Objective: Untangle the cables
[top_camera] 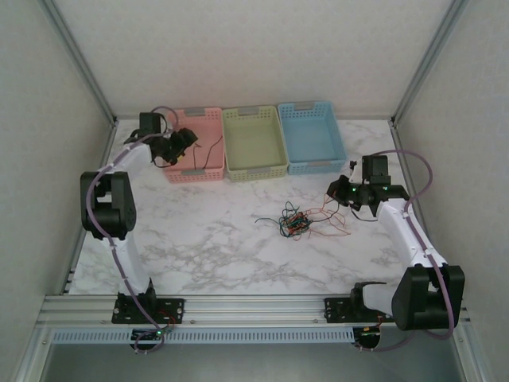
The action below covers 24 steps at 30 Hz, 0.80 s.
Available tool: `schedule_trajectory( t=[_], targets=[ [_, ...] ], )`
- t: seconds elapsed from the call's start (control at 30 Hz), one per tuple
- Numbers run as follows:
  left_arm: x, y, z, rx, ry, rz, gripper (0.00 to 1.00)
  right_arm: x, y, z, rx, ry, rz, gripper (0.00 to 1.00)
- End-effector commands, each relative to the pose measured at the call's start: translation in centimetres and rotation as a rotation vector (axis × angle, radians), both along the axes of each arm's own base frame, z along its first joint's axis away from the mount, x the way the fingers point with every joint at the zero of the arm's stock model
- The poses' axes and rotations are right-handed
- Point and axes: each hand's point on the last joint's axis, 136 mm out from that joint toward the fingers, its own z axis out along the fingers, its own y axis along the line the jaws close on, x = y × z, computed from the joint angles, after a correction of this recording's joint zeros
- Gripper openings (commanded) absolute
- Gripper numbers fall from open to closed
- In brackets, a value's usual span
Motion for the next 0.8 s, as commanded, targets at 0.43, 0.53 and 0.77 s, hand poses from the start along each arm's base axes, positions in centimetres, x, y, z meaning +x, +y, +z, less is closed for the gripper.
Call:
schedule_trajectory(
  t=[0.43, 0.53, 0.77],
  targets=[
    [-10.5, -2.4, 12.8, 0.169, -0.240, -0.080, 0.77, -0.5, 1.6, 0.4, 0.040, -0.006, 0.050, 0.00],
    [-14.6, -7.6, 12.4, 0.083, -0.281, -0.225, 0.75, -0.8, 2.5, 0.4, 0.043, -0.008, 0.078, 0.00],
    [-24.1, -17.9, 6.9, 0.097, -0.262, -0.599, 0.74, -2.0, 4.1, -1.3, 0.045, 0.022, 0.140, 0.00]
  ],
)
